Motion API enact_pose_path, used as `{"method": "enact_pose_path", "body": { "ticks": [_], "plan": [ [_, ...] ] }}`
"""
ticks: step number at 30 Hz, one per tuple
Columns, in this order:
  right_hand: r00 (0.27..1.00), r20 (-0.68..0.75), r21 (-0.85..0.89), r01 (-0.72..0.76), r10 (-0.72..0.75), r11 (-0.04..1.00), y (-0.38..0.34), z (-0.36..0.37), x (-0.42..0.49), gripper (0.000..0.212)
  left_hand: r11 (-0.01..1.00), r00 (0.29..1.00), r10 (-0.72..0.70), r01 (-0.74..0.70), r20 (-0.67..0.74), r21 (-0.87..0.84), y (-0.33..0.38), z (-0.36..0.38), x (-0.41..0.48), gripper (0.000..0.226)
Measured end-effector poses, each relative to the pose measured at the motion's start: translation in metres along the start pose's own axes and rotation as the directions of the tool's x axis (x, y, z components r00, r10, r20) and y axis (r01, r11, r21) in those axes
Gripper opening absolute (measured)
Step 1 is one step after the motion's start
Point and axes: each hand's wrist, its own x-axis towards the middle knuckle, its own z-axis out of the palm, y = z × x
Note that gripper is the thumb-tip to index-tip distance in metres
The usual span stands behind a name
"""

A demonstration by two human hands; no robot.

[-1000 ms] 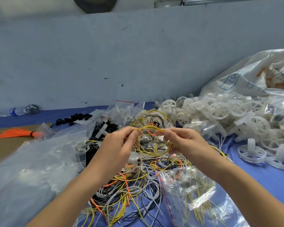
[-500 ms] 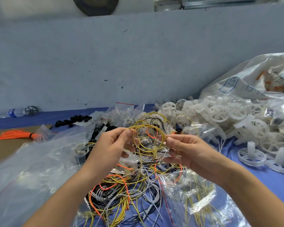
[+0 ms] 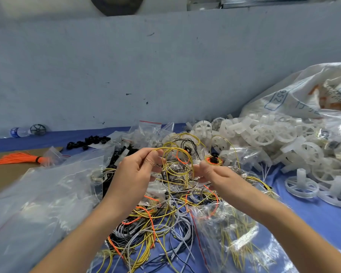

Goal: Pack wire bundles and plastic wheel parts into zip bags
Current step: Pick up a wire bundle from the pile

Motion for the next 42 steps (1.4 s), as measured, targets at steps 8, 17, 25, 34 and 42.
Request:
{"method": "enact_pose_path", "body": {
  "ticks": [8, 17, 25, 34, 42],
  "plan": [
    [0.933, -0.112, -0.246, 0.308, -0.343, 0.919, -0.019, 0.008, -0.003, 0.020, 0.955, 0.976, 0.206, -0.216, 0.065, 0.205, 0.017, 0.007, -0.006, 0.029],
    [0.982, -0.132, 0.405, 0.178, -0.135, 0.897, -0.018, 0.012, -0.014, 0.019, 0.912, 0.935, -0.244, 0.311, 0.255, -0.266, 0.018, 0.044, -0.026, 0.027],
    [0.996, -0.066, 0.428, 0.081, -0.059, 0.900, -0.010, 0.006, -0.027, 0.025, 0.926, 0.880, -0.274, 0.351, 0.389, -0.142, 0.022, 0.042, -0.031, 0.030],
    [0.994, -0.057, 0.247, -0.073, 0.089, 0.966, 0.005, 0.001, -0.033, 0.051, 0.941, 0.777, -0.332, 0.314, 0.535, 0.126, 0.017, 0.023, -0.029, 0.027],
    [0.993, -0.060, -0.539, -0.122, 0.106, 0.833, 0.028, 0.024, -0.054, 0.060, 0.794, 0.594, -0.607, 0.420, 0.528, 0.439, 0.008, -0.005, -0.027, 0.032]
  ]
}}
